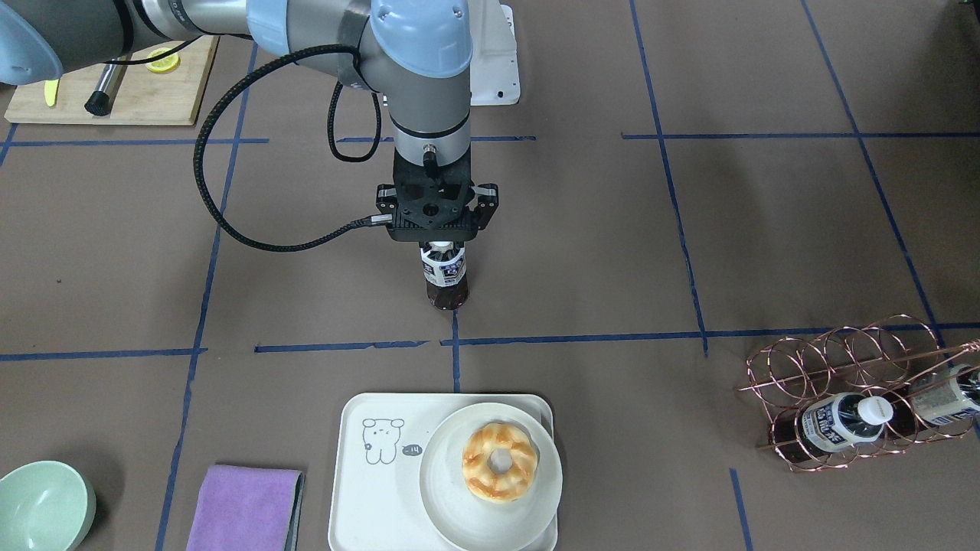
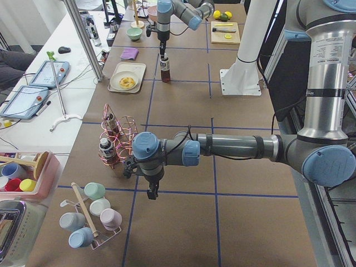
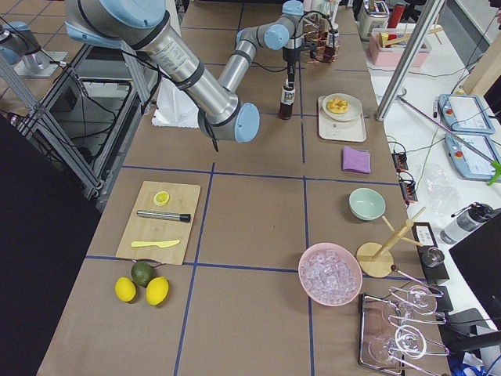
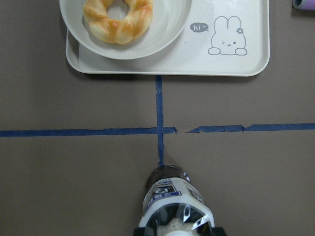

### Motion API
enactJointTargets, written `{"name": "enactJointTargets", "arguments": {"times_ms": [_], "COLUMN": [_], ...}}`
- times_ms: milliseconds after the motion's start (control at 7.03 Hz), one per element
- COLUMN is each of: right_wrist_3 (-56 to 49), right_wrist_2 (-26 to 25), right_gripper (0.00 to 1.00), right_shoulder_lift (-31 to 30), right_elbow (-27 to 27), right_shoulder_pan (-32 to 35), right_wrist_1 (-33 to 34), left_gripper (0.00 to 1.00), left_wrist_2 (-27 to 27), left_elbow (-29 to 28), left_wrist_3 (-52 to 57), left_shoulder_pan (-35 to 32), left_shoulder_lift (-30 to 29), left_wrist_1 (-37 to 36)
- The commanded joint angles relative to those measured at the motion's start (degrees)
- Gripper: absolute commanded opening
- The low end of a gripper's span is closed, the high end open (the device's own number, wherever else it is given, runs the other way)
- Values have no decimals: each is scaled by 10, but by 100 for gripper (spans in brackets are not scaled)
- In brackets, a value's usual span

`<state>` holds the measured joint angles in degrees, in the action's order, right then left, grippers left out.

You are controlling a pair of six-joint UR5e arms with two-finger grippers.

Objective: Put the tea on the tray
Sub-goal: 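Close the right gripper on the tea bottle cap and lift it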

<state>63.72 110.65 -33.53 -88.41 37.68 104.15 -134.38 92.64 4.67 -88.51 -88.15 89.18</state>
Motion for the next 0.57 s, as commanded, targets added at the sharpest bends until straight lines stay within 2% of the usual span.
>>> {"name": "enactJointTargets", "arguments": {"times_ms": [0,427], "right_wrist_3": [0,0], "right_wrist_2": [0,2], "right_gripper": [55,54], "right_shoulder_lift": [-1,-1], "right_elbow": [0,-18], "right_shoulder_pan": [-2,-7], "right_wrist_1": [1,31], "left_gripper": [100,100], "left_wrist_2": [0,0], "left_elbow": [0,0], "left_wrist_3": [-1,-1], "left_shoulder_pan": [0,0], "left_shoulder_lift": [0,0], "left_wrist_1": [0,0]}}
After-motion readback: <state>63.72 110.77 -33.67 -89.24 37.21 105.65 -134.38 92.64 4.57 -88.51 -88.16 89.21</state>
